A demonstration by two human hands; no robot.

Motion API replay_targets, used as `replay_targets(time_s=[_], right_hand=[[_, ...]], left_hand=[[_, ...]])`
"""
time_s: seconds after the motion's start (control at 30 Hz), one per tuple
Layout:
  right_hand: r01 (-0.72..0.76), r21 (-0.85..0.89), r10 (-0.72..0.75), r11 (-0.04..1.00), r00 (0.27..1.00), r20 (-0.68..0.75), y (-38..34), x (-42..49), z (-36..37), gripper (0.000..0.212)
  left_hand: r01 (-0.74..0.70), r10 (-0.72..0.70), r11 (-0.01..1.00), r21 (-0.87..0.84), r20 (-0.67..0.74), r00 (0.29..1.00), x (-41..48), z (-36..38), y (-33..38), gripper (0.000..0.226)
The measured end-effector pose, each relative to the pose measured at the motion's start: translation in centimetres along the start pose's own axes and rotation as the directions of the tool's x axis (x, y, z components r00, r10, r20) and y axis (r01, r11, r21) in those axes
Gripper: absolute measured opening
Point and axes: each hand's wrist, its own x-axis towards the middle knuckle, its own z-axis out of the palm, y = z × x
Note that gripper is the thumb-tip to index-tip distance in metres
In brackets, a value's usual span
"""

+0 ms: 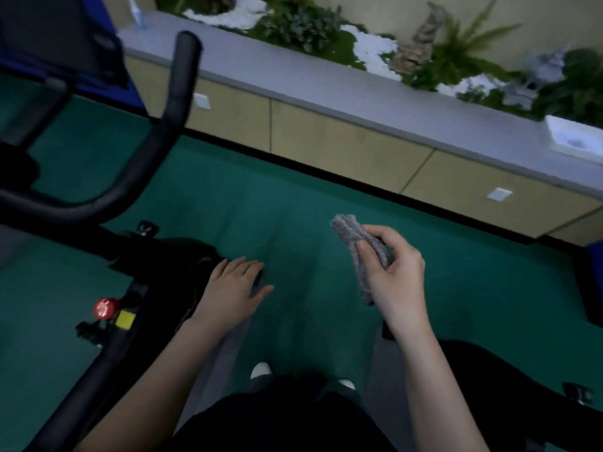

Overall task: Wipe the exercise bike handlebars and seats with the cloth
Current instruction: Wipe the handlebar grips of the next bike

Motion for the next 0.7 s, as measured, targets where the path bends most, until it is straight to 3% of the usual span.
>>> replay_targets(time_s=[0.2,0.37,0.7], right_hand=[[0.047,0.029,-0.051,0.998,0.985,0.165,-2.1,0.4,4.2,0.026],[0.049,0.093,-0.078,0.994,0.936,0.343,-3.3,1.2,7.5,0.018],[0.123,0.179,-0.21,0.976,0.745,0.633,-4.9,3.4,12.0,0.021]], left_hand=[[0.188,-0.188,0.975,-0.118,0.01,0.982,-4.2,0.5,-4.3,0.061],[0.348,-0.366,0.918,-0.192,-0.067,0.928,-7.3,0.6,-6.0,0.06],[0.582,-0.664,0.739,-0.338,-0.225,0.713,-10.8,-1.1,-6.1,0.055]])
